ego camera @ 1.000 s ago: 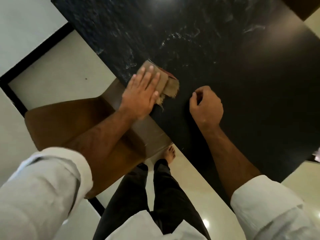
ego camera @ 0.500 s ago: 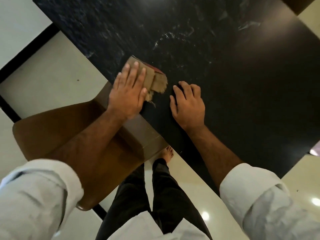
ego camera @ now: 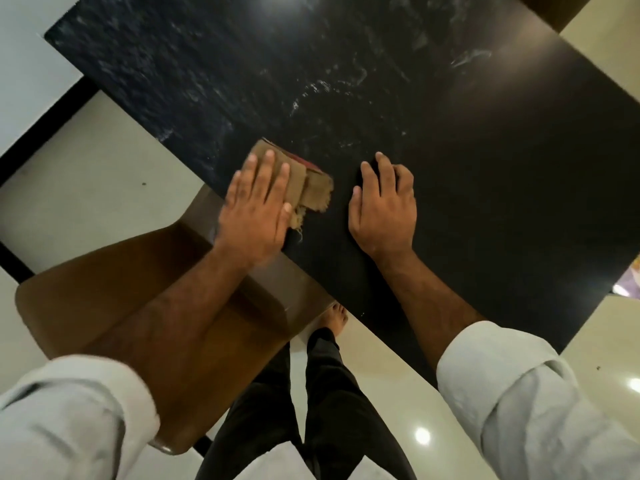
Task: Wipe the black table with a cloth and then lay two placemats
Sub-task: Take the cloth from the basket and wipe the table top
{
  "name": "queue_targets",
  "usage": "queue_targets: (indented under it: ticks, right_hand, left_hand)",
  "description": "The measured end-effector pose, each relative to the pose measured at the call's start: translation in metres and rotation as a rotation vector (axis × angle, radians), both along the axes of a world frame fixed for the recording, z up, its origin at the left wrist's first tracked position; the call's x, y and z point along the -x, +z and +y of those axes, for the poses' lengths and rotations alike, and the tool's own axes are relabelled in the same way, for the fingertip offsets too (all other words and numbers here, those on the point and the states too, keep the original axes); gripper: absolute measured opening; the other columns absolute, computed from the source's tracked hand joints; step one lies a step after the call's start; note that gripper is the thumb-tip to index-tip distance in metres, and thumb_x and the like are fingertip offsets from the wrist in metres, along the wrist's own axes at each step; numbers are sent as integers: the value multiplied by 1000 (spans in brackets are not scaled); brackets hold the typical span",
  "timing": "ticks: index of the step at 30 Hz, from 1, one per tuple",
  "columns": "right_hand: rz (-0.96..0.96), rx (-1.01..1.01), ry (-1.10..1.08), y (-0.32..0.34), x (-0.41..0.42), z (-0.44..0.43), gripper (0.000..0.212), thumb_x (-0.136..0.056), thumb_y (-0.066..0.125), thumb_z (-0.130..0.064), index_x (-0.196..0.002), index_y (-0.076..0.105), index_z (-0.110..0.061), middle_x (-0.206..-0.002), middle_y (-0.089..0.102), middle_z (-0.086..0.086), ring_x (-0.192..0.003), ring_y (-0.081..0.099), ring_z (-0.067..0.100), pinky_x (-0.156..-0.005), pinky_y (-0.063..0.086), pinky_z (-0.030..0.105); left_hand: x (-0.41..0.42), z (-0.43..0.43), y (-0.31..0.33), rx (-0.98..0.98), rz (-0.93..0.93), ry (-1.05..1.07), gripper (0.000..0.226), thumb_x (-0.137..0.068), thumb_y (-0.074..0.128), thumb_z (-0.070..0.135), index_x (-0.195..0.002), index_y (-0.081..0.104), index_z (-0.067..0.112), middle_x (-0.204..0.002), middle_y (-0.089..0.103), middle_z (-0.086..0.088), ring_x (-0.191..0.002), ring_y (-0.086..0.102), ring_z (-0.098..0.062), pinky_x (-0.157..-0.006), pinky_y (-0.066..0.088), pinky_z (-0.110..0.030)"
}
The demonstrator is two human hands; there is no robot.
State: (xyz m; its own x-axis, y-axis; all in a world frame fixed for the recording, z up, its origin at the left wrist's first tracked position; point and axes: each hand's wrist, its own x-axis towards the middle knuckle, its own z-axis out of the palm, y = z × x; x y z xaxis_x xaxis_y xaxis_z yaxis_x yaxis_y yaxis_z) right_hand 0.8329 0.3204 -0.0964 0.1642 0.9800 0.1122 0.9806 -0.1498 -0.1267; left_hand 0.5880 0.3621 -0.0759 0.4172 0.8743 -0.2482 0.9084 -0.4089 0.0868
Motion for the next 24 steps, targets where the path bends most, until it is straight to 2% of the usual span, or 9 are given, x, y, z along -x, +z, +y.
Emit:
queue_targets:
  ticks: [3, 5, 9, 12, 15, 18, 20, 24]
  right_hand:
    - [1, 1, 2, -2, 2, -1, 51, -115, 42, -42, -151, 60, -12, -163, 51, 14, -139, 50, 37, -102, 54, 49]
    - [7, 19, -15, -2, 2, -1, 52, -115, 40, -44, -152, 59, -13, -164, 49, 13, -140, 49, 37, -102, 54, 49]
    - [13, 51, -12, 0, 4, 1, 52, -114, 42, -44, -154, 56, -13, -166, 45, 14, -144, 46, 38, -105, 53, 50]
    - [15, 75, -8, 2, 3, 1, 53, -115, 42, -46, -155, 54, -14, -167, 43, 14, -146, 43, 38, -105, 53, 51]
    - [17, 71, -13, 1, 2, 2, 53, -115, 43, -46, -155, 54, -13, -167, 43, 15, -146, 42, 39, -106, 52, 52]
    - [14, 62, -24, -3, 3, 1, 52, -114, 46, -44, -154, 54, -12, -166, 44, 15, -144, 41, 39, -104, 52, 52]
    - [23, 68, -42, -2, 3, 0, 52, -114, 46, -44, -154, 53, -11, -166, 44, 16, -144, 41, 40, -102, 53, 53]
    - [41, 63, -52, 3, 8, 3, 53, -114, 50, -43, -155, 53, -9, -165, 46, 16, -144, 40, 40, -102, 52, 56]
  left_hand:
    - [2, 48, 2, -22, -12, 194, 76, -113, 14, 53, -178, -4, 17, -186, -7, -16, -172, -3, -40, -138, 9, -63]
    - [-11, 42, 2, -9, -29, 217, 77, -114, 17, 52, -177, -4, 16, -185, -9, -17, -172, -5, -40, -138, 6, -62]
    - [-20, -30, 2, 34, -2, -43, 76, -115, 21, 51, -178, -6, 17, -185, -14, -16, -171, -9, -39, -139, 7, -61]
    - [6, -34, 2, 30, 5, -108, 74, -115, 16, 52, -178, -5, 20, -186, -13, -12, -172, -8, -36, -139, 9, -58]
    - [40, 25, -2, -25, 25, 7, 73, -115, 14, 52, -178, -4, 20, -186, -8, -14, -172, -4, -38, -138, 12, -60]
    - [74, 92, 3, -1, 31, 245, 73, -115, 11, 53, -177, -9, 21, -186, -11, -12, -172, -8, -35, -139, 8, -58]
    - [79, 102, 5, -6, 14, 305, 73, -115, 12, 52, -177, -7, 20, -186, -10, -12, -172, -8, -35, -139, 8, -59]
    - [60, 42, -1, -10, 30, 65, 75, -113, 12, 52, -178, -6, 18, -185, -11, -15, -172, -9, -39, -138, 9, -61]
